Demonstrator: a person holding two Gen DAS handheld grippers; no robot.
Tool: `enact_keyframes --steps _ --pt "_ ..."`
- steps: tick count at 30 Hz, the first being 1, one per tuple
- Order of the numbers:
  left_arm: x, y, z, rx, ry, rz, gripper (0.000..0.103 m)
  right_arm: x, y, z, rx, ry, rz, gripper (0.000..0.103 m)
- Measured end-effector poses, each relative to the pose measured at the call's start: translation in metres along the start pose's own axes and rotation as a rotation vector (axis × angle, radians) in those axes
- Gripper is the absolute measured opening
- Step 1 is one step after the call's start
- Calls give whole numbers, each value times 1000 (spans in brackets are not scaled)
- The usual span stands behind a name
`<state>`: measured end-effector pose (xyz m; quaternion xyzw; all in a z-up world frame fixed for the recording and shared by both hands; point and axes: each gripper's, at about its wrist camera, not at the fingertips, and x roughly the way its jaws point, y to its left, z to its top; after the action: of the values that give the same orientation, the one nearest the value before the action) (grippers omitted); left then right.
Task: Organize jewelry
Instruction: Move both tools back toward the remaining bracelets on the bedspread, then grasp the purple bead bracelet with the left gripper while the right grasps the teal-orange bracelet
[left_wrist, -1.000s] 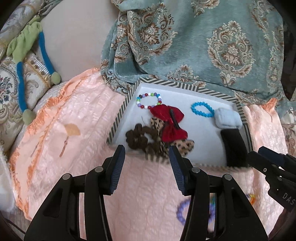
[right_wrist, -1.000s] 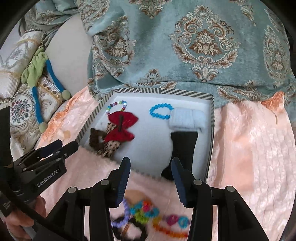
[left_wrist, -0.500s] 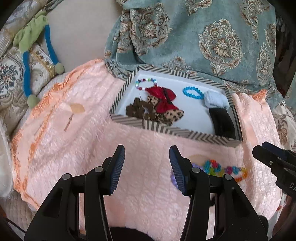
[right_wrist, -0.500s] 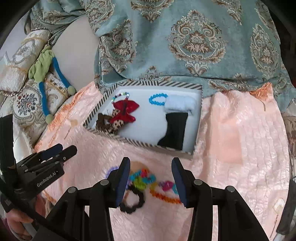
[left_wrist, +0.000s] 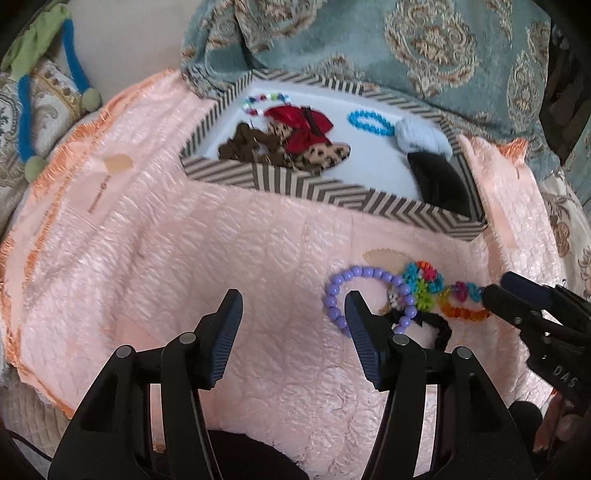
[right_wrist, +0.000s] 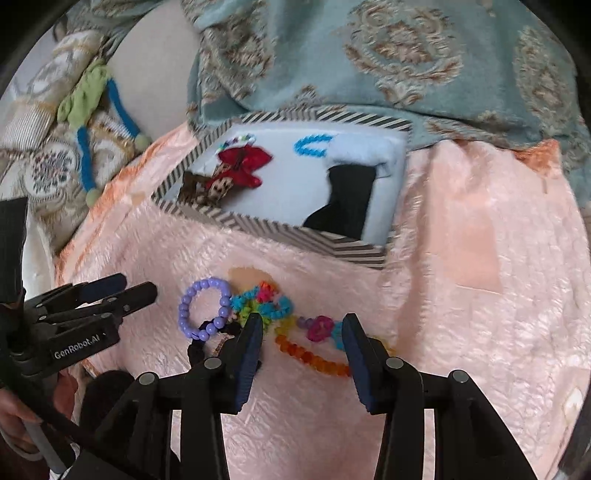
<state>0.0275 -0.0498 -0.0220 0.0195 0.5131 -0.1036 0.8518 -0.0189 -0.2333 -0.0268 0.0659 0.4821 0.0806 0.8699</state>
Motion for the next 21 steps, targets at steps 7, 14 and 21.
enact_keyframes --steps 7,14,21 --pt "25 2 5 -8 43 11 58 35 6 10 -38 51 5 42" --pt "44 -7 7 13 62 16 58 57 9 17 -78 65 13 23" --pt "46 -9 11 39 29 -12 17 42 4 19 -44 30 47 12"
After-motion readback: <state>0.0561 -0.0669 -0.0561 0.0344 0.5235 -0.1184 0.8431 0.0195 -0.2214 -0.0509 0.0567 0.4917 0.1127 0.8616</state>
